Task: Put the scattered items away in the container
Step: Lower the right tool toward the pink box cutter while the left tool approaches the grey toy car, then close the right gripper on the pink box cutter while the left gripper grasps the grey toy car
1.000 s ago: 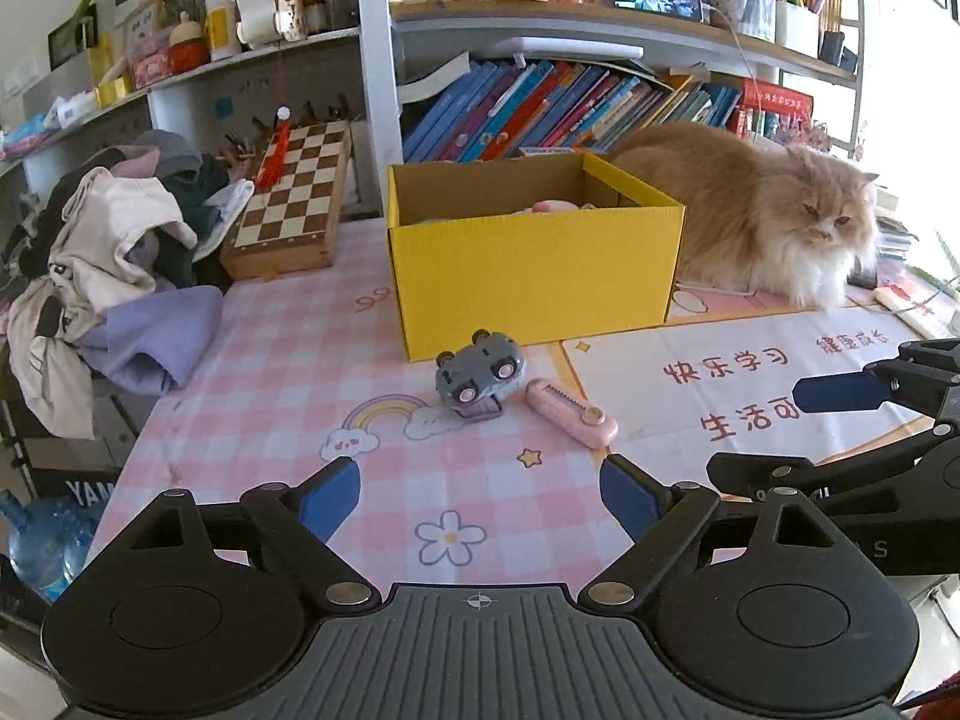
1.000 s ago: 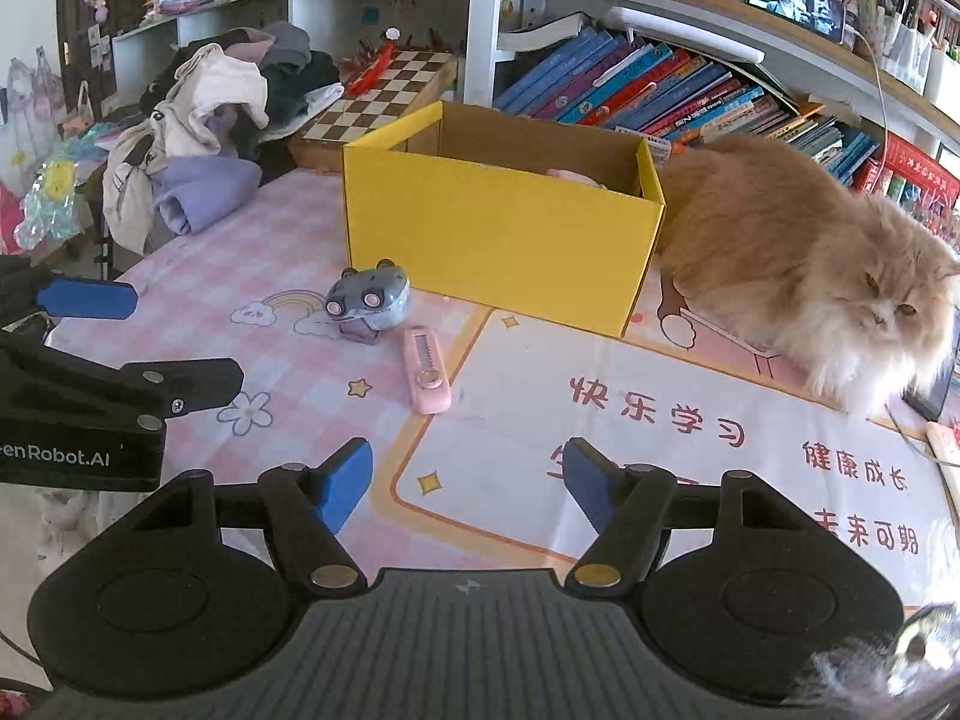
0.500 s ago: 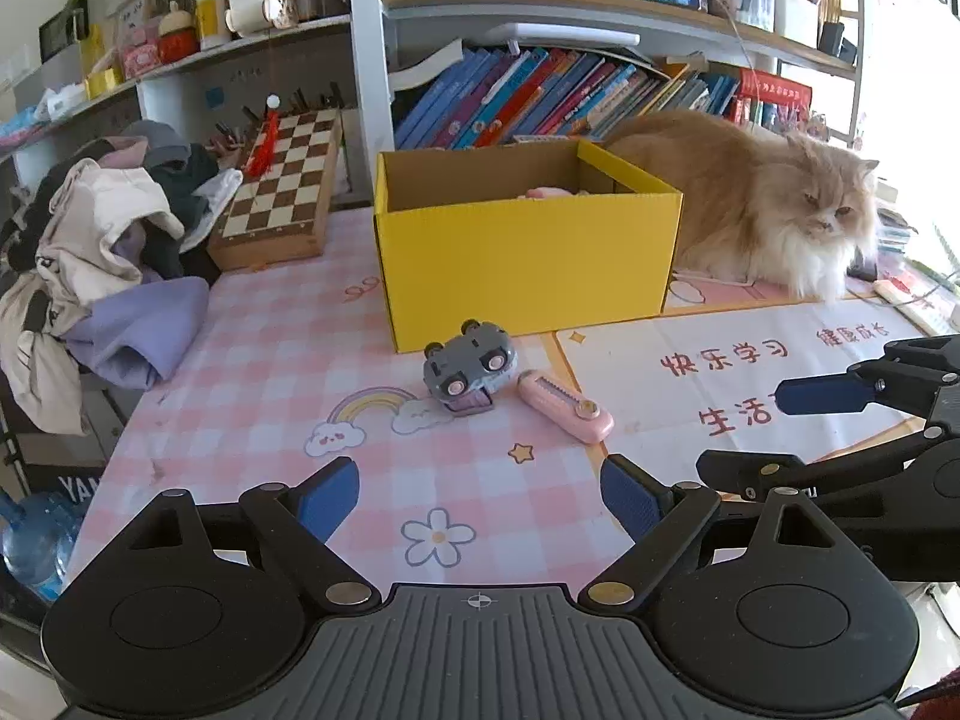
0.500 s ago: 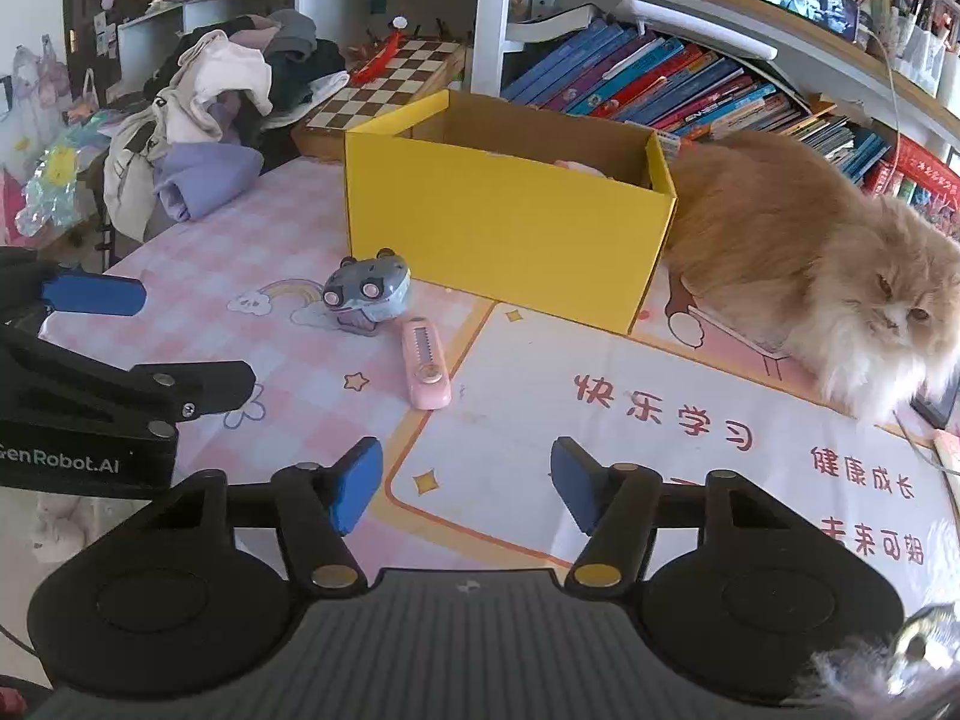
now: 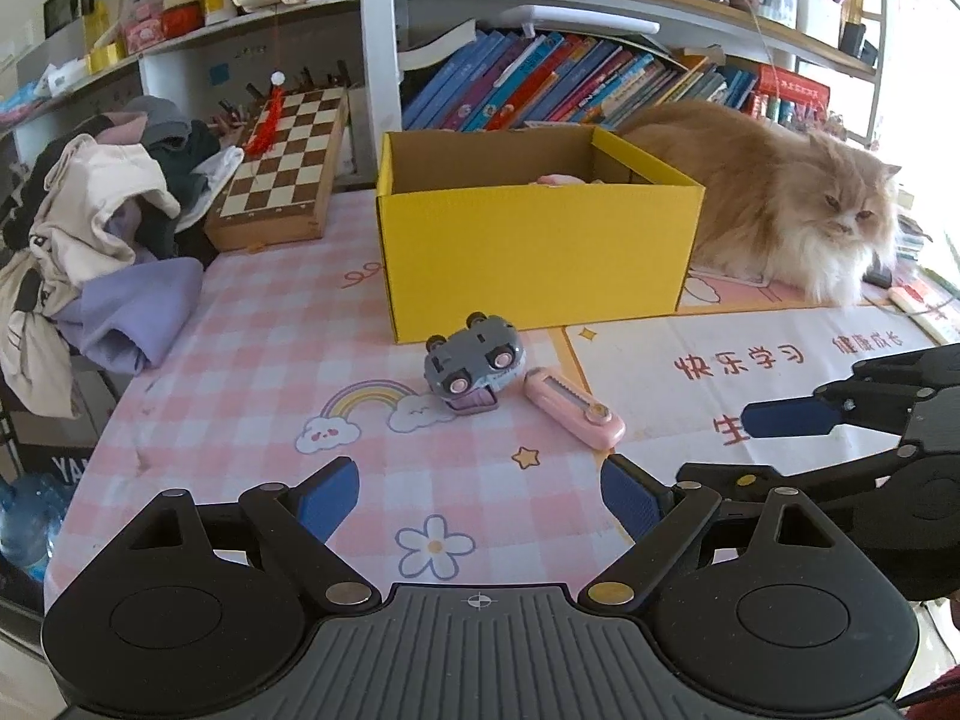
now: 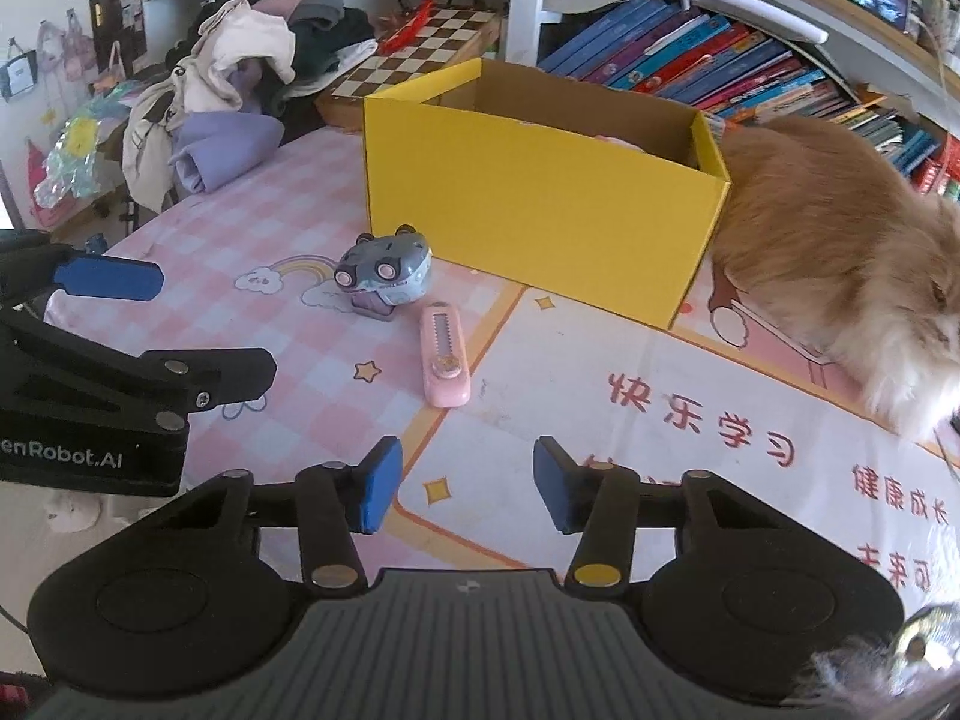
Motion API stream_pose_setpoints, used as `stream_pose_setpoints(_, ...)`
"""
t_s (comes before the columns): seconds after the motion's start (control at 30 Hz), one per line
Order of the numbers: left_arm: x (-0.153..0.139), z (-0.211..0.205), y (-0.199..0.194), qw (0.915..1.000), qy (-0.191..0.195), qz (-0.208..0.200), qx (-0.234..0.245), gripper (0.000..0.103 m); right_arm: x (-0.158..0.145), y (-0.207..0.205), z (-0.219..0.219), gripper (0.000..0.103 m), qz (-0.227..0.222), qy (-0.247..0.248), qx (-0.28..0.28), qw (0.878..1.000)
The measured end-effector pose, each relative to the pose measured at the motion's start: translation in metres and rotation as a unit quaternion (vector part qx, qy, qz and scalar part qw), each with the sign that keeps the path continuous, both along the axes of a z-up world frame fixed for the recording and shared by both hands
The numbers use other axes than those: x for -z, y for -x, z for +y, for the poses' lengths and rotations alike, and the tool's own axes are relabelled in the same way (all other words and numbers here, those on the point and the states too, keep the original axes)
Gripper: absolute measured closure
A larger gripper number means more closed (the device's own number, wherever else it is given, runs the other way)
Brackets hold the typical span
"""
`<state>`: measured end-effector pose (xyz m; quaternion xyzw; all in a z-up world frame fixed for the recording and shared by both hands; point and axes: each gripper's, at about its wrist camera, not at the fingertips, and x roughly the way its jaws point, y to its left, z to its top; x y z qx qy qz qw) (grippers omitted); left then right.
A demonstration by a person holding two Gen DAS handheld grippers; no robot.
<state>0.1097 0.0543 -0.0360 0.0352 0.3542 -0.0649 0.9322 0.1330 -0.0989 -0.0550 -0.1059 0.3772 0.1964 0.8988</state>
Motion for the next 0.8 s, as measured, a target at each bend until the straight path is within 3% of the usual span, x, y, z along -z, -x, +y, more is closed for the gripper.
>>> stream_pose_setpoints(0.57,0.006,0.018,-0.029,0.9974,-0.005,0.018,-0.069,0.013,0.022,-0.064,0.031,0.057,0.030,0.010,-0.064,0.997)
stream_pose_setpoints(0.8,0.004,0.019,-0.041,0.9960,-0.015,0.019,-0.086,0.013,0.029,-0.088,0.040,0.063,0.046,0.011,-0.084,0.995)
